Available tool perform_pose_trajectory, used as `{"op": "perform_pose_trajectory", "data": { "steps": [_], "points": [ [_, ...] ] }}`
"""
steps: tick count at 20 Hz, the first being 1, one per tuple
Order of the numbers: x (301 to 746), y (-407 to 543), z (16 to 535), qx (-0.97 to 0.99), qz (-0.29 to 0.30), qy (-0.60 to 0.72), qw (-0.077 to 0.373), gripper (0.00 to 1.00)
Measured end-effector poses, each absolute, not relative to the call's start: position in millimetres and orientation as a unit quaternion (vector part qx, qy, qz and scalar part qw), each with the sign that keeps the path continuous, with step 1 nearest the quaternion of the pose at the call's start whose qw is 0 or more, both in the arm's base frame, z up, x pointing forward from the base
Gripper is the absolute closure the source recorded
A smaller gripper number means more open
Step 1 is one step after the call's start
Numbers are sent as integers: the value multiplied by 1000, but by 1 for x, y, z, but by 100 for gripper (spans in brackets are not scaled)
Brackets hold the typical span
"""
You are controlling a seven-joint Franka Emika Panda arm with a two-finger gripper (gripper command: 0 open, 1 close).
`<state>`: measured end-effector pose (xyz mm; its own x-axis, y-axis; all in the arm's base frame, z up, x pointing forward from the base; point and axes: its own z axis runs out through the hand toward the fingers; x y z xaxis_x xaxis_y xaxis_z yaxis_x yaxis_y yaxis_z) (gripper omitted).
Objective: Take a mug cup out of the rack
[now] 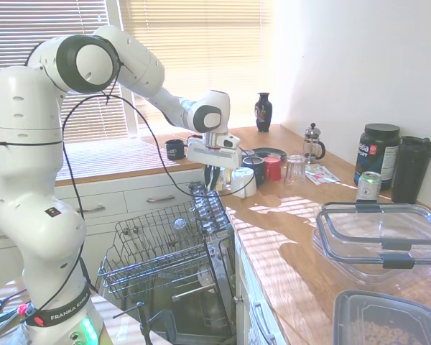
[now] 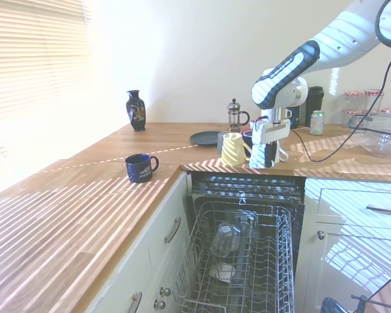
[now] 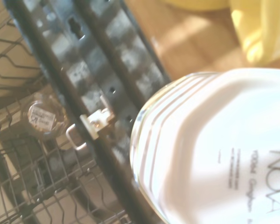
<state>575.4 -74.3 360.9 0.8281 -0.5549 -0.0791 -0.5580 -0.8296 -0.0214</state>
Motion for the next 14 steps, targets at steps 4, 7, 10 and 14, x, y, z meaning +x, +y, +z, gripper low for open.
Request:
{"op": "perform_pose_trajectory", "data": {
  "steps": [4,7,10,14],
  "points": [
    [595,-74,361,-954,41,296,11,100],
    [606,-71,349,-954,47,297,-2,100],
    [616,-69,344,-954,46,297,-12,100],
    [626,-70,347,-952,43,302,-17,100]
  ]
}}
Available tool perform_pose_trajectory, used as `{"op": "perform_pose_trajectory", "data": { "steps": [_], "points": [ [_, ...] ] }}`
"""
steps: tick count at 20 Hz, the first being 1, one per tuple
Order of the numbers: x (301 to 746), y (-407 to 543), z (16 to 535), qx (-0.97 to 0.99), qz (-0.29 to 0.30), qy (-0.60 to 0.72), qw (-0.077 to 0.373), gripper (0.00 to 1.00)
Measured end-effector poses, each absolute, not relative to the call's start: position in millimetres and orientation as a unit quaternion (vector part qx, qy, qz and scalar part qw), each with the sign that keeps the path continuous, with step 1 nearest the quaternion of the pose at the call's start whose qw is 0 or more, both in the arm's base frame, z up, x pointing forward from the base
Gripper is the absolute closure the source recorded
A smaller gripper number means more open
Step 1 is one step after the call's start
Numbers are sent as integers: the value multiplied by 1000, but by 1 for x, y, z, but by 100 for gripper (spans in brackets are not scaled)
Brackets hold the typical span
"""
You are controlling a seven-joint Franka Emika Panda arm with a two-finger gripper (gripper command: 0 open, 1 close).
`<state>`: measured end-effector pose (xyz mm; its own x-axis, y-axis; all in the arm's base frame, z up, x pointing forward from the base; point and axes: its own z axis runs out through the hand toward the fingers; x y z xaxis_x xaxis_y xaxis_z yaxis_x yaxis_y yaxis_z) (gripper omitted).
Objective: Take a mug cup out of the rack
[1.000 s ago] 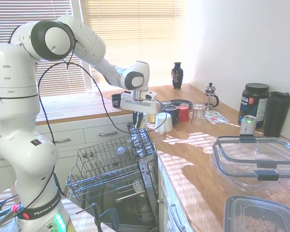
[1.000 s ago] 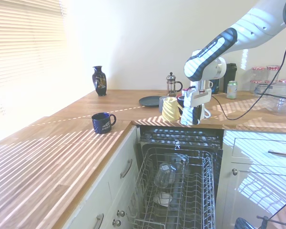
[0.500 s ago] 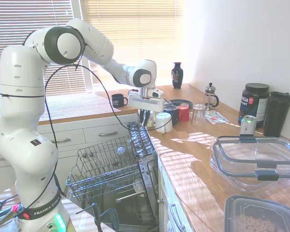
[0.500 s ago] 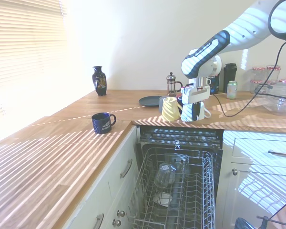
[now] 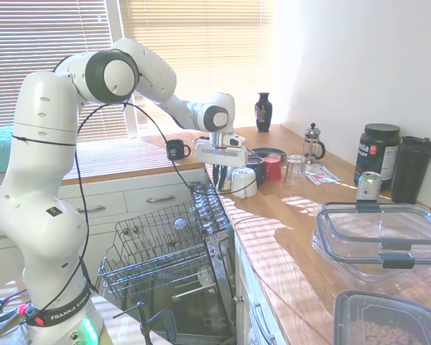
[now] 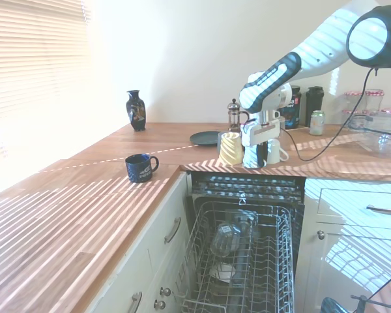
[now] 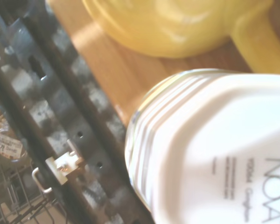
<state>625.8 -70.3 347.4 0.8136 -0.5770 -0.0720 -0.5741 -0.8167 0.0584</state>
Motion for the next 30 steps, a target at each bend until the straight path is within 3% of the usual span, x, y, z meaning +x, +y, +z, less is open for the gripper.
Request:
{"op": "perform_pose_trajectory", "data": {
  "steps": [8,9,13,26,30],
  "points": [
    [645,-71,346,949,-46,-310,27,100],
    [646,-71,346,949,-46,-310,29,0],
    [651,-65,346,945,-37,-321,49,0],
    [659,-53,355,940,-22,-337,48,0],
    [640,-46,360,940,-3,-338,55,0]
  ]
}}
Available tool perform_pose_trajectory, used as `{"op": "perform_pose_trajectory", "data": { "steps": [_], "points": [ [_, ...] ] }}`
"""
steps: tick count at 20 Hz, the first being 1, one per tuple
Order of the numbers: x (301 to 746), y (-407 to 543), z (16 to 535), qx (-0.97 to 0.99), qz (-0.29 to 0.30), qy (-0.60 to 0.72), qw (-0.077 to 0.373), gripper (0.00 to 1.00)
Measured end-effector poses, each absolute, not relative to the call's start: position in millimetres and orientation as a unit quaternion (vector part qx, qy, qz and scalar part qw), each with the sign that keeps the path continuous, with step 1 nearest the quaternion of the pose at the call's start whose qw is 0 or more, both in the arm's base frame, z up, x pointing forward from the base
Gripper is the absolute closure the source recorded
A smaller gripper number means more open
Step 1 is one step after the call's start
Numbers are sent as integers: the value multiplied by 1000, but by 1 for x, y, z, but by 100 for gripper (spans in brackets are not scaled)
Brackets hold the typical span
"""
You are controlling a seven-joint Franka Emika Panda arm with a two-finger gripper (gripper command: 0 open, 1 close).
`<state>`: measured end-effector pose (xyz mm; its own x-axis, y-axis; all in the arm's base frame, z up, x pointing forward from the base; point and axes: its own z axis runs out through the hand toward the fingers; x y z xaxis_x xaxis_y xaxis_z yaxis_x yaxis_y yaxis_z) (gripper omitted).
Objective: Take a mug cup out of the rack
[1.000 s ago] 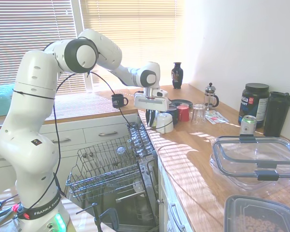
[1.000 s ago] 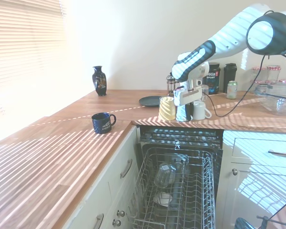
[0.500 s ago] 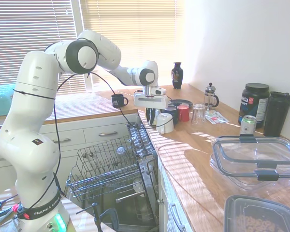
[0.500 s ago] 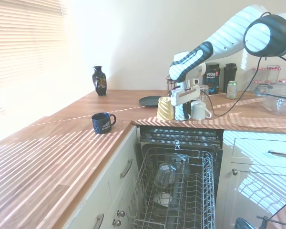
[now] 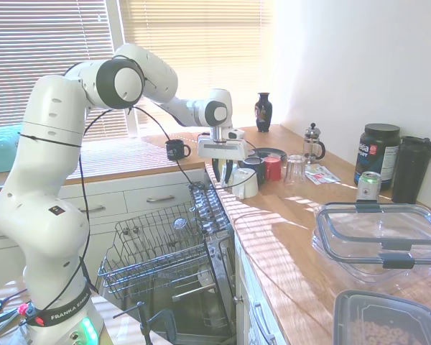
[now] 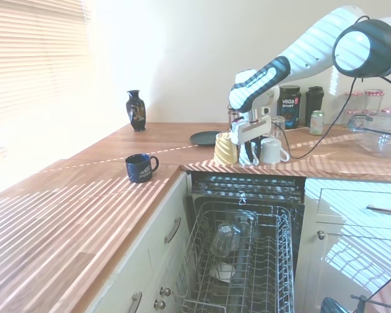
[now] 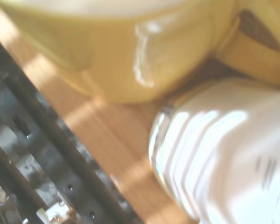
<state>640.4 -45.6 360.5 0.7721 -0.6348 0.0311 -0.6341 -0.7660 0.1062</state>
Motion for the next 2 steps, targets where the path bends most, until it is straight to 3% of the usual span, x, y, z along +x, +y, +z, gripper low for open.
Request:
{"op": "perform_pose_trajectory", "data": {
  "steps": [2],
  "points": [
    [619,-40,369,937,6,-343,63,0]
  ]
}}
